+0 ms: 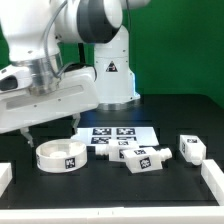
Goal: Assemble stool
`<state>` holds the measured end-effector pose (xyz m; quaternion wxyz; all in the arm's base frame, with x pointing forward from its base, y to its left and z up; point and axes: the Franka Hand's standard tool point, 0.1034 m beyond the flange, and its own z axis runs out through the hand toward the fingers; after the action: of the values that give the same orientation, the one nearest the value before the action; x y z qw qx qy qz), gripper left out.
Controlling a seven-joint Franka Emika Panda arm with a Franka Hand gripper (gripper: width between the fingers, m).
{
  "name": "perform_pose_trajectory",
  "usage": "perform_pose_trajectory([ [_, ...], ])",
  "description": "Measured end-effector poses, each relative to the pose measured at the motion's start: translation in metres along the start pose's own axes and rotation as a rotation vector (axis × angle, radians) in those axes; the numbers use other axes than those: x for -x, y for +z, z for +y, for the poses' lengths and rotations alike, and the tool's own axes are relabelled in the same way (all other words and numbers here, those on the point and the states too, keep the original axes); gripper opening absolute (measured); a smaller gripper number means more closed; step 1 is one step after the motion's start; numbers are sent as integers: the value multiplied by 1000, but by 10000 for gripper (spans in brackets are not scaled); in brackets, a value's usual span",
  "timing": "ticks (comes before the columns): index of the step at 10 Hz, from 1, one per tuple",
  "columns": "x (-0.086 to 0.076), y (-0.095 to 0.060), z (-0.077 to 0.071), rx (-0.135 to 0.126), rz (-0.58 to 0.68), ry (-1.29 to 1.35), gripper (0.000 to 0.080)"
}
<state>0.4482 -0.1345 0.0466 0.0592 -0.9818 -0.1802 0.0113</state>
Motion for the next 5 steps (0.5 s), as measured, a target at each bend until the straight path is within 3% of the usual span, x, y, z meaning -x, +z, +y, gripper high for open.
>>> perform_pose_trajectory([
  [3, 2, 2, 1, -3, -3, 1, 649],
  [5, 12, 9, 10, -17, -16, 25, 649],
])
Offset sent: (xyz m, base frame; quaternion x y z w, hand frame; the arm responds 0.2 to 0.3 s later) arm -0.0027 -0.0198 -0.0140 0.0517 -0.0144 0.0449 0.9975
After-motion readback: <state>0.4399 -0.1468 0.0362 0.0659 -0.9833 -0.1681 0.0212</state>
